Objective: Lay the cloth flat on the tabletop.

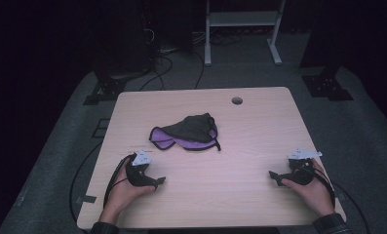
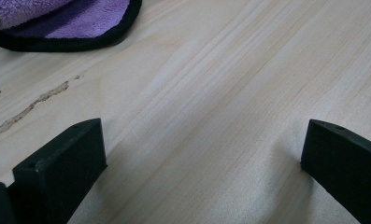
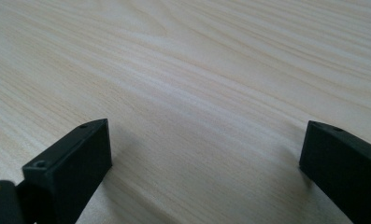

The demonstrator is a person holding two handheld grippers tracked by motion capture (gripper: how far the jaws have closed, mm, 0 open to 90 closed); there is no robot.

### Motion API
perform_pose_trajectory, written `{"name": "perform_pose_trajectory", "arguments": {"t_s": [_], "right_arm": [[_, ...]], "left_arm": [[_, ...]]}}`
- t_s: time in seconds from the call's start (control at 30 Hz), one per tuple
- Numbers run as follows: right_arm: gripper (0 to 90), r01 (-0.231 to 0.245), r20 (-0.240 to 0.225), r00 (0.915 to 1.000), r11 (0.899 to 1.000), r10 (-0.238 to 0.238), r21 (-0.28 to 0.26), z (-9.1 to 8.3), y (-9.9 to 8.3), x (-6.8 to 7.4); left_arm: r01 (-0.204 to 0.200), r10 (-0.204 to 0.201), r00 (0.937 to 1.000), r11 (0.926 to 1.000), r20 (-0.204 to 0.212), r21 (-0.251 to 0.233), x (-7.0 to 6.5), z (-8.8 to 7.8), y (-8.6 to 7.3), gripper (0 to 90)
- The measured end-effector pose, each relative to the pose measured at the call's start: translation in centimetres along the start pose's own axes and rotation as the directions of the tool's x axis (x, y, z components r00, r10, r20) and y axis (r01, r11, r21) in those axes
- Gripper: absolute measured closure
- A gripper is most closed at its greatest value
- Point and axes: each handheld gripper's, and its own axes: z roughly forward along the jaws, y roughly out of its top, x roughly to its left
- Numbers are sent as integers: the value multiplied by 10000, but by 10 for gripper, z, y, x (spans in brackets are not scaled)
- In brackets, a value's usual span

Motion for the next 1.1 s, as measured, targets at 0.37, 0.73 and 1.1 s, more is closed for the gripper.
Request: {"name": "perform_pose_trajectory", "arguments": {"t_s": [0.37,0.73,1.1], "right_arm": [[15,60,-40,10000,10000,-60,-4,1,1,-1],[15,58,-46,10000,10000,-58,8,1,1,0],[15,79,-65,9999,10000,-79,0,0,0,0]], "left_arm": [[94,-98,9999,9995,-118,-298,-4,-5,0,219],[-25,45,9997,9967,246,-808,-3,-11,21,322],[256,-211,9990,9921,385,-1229,12,-11,48,405]]}}
